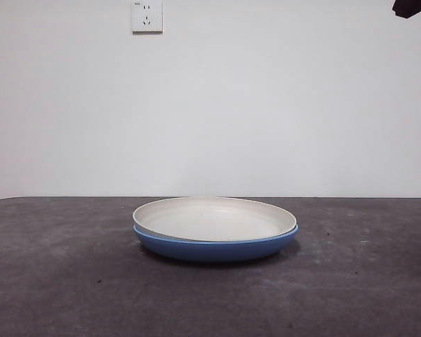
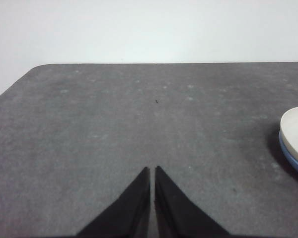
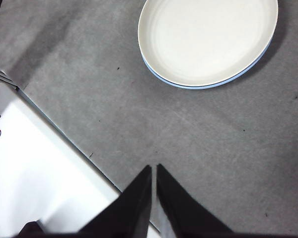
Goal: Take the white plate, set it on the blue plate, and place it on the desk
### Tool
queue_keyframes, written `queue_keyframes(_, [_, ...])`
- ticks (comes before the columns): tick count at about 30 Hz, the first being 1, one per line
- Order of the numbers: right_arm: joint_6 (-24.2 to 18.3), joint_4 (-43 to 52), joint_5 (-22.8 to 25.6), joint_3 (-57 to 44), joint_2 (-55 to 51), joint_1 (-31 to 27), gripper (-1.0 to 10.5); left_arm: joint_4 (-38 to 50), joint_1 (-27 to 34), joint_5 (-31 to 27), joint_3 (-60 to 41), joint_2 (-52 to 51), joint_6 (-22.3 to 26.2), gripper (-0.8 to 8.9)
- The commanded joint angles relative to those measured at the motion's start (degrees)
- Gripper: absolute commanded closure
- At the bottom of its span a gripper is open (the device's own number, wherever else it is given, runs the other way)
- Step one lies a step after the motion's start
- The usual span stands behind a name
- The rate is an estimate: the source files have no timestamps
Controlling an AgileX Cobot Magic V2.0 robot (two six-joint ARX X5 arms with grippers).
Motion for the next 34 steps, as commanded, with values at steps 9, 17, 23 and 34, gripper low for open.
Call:
queue_keyframes(9, [-0.7,0.6,-0.1,1.1,0.5,0.4,9.3,-1.7,0.1,0.0,-1.2,-0.1,-0.8,7.98])
queue_keyframes(17, [-0.7,0.6,-0.1,1.1,0.5,0.4,9.3,-1.7,0.1,0.0,-1.2,-0.1,-0.8,7.98])
queue_keyframes(23, [-0.7,0.6,-0.1,1.1,0.5,0.4,9.3,-1.7,0.1,0.0,-1.2,-0.1,-0.8,7.98])
queue_keyframes(34, [-4.6,2.5,1.3,1.1,-0.7,-1.6,9.3,-1.7,0.1,0.0,-1.2,-0.1,-0.8,7.98])
